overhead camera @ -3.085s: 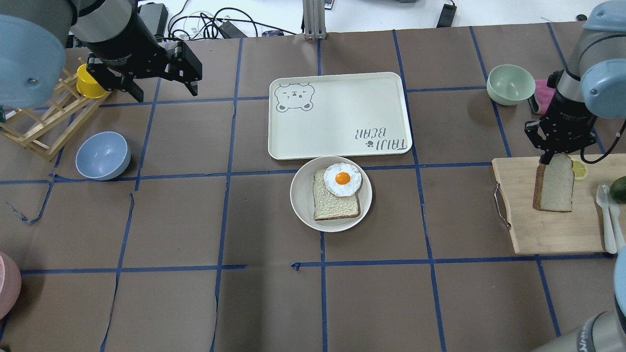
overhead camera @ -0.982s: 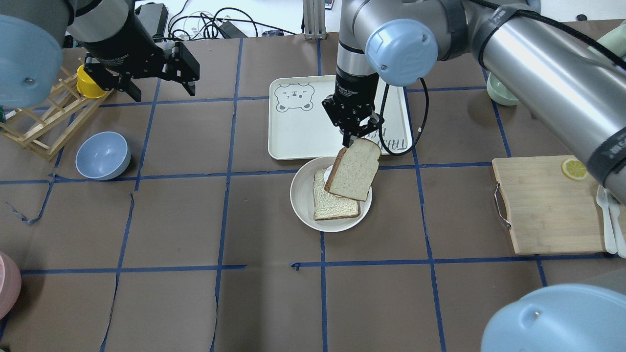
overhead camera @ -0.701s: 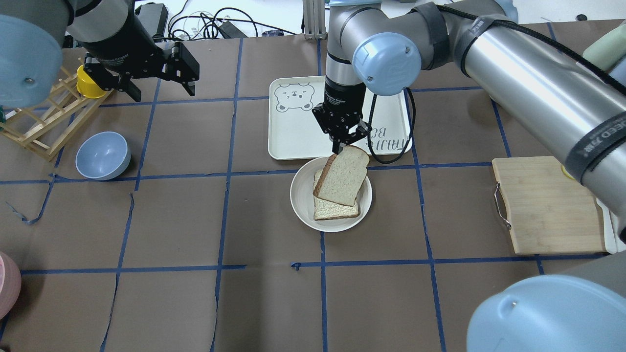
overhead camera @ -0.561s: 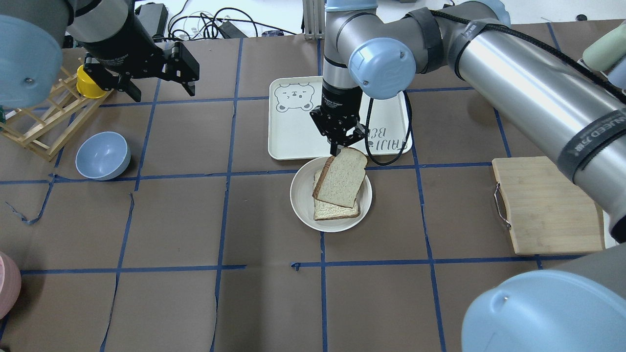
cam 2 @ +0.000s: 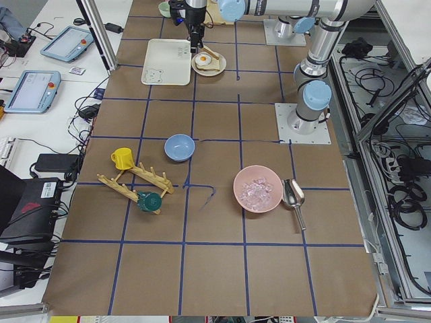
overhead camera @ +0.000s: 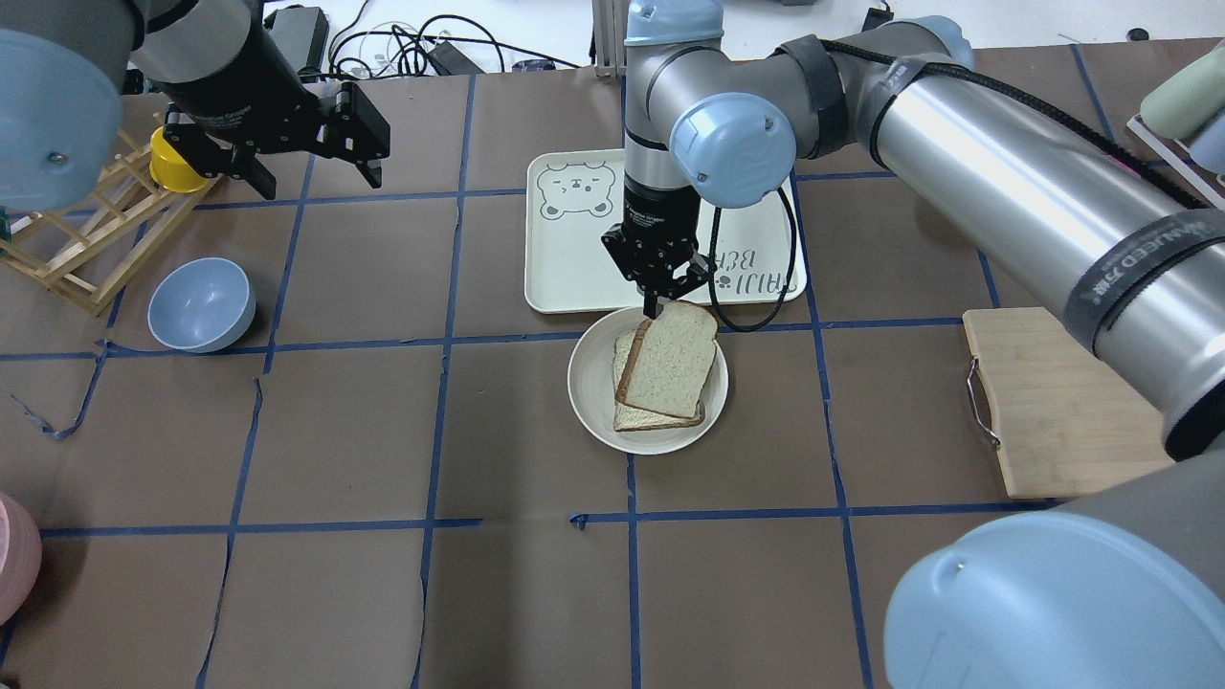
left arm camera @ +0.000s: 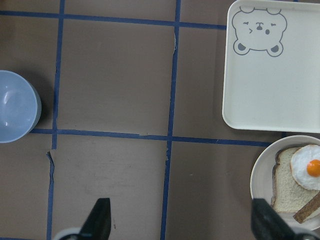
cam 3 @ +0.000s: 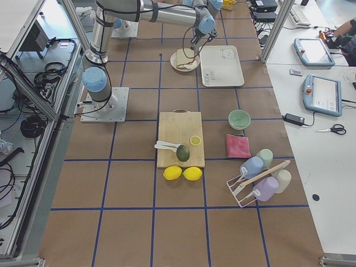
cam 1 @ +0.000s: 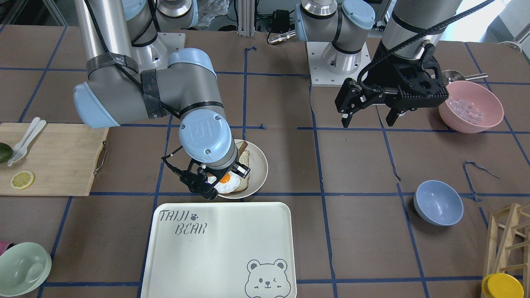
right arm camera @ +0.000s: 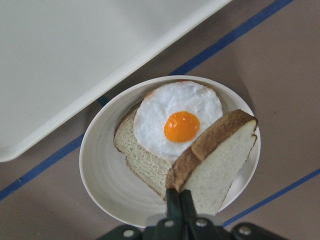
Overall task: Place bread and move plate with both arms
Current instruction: 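Lower the bread slice onto the egg-topped bread on the plate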
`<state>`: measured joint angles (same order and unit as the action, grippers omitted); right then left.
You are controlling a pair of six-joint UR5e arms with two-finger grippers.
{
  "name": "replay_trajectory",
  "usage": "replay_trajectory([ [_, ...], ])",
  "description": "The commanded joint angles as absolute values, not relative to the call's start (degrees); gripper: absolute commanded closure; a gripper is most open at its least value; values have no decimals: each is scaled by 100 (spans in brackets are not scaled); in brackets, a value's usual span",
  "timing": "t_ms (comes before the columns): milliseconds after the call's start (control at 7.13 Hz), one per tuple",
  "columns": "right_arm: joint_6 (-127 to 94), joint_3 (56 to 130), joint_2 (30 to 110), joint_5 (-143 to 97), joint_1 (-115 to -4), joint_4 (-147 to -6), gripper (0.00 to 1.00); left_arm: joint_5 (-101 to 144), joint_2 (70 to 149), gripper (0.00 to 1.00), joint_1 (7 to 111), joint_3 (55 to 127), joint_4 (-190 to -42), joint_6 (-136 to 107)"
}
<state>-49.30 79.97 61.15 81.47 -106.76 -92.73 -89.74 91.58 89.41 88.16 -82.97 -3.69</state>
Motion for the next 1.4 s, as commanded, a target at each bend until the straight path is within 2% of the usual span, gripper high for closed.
replay_trajectory([
  [0, -4843, 7998, 6021, 8139, -10679, -9613, 100, -8974, 9158, 0, 8947, 8815, -8297, -369],
  [421, -4825, 7998, 5819, 8077, -10687, -10080, 100, -8982, 9158, 0, 8938, 8815, -8297, -369],
  [561, -4816, 8007, 5792, 8068, -10688, -10090, 91, -8982, 9158, 0, 8886, 8815, -8297, -369],
  [701, -4834, 8042, 5792, 8068, -10679, -10081, 55, -8982, 9158, 0, 8894, 8815, -8297, -369],
  [841, -4843, 8120, 5801, 8068, -10679, -10081, 35, -8982, 9158, 0, 8895, 8815, -8297, -369],
  [982, -4878, 8182, 5818, 8068, -10679, -10081, 30, -8974, 9158, 0, 8903, 8815, -8297, -369],
  [1122, -4895, 8191, 5844, 8060, -10687, -10064, 20, -8974, 9158, 0, 8895, 8815, -8297, -369],
  [1262, -4887, 8174, 5888, 8068, -10687, -10055, 19, -8982, 9158, 0, 8895, 8815, -8306, -369],
])
